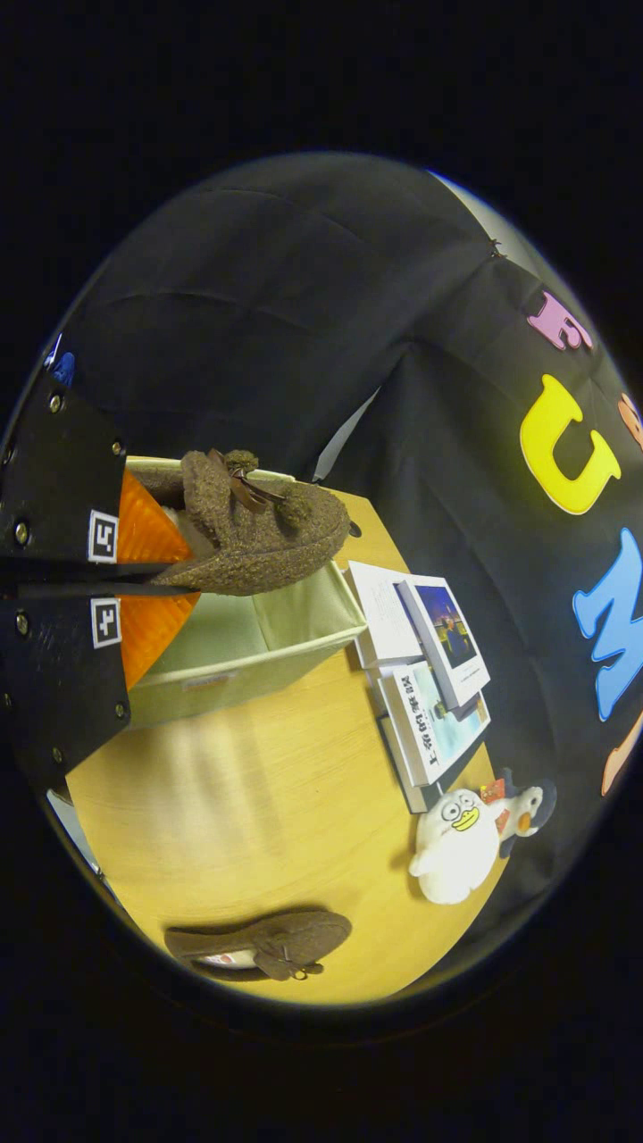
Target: Open the storage box then place both shoes into the box .Put the left shoe in first, then the right shoe, with the right side of both shoes facing outward in a uniform manner.
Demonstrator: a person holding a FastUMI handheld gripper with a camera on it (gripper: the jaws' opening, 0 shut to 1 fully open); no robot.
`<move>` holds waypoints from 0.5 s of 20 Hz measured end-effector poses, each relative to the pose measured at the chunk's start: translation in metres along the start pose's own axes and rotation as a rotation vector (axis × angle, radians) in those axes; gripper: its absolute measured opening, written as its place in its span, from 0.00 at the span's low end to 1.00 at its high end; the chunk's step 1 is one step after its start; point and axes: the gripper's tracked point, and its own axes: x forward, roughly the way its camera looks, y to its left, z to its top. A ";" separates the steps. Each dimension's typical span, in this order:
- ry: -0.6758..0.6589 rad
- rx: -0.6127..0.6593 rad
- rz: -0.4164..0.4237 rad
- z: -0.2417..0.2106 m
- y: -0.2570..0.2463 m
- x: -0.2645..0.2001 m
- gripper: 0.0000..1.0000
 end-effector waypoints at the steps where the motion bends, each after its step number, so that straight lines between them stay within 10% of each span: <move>1: 0.013 0.002 -0.007 -0.006 0.001 0.008 0.01; 10: 0.102 0.012 -0.073 -0.051 0.009 0.063 0.00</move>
